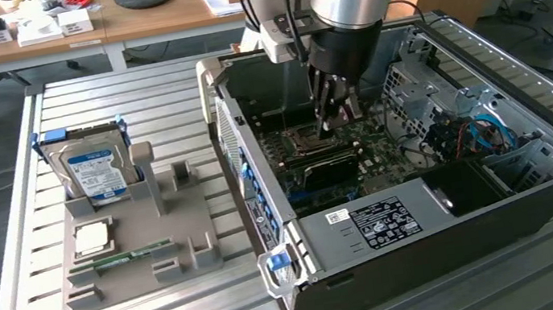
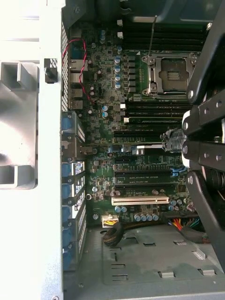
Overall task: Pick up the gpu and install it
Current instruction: 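Press down on the gpu until it lock into place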
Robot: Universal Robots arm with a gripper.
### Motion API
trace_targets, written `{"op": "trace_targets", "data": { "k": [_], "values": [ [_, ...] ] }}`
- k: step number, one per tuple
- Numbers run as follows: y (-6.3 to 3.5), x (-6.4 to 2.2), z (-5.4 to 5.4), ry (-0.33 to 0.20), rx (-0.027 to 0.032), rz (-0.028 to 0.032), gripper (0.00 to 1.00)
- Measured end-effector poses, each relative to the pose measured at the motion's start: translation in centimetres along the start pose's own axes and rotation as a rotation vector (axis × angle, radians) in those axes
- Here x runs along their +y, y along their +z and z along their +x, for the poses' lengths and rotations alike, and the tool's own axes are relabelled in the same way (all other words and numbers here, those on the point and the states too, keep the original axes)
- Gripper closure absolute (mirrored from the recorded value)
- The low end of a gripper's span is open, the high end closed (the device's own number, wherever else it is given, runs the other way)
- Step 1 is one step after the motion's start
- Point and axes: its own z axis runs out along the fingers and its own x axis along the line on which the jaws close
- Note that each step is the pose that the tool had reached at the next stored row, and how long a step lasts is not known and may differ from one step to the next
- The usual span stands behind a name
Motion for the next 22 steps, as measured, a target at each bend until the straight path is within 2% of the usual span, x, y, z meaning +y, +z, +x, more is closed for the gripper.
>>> {"op": "trace_targets", "data": {
  "k": [4, 9, 18, 22],
  "values": [
    [0.0, 0.0, 0.0, 0.0, 0.0001, -0.0001, 0.89],
    [0.14, -0.42, 0.0, 0.0, 0.0, 0.0, 0.89],
    [1.65, -0.51, 0.0, 0.0, -0.0001, 0.0, 0.89],
    [1.72, -0.51, 0.0, 0.0, 0.0002, -0.0002, 0.89]
  ]
}}
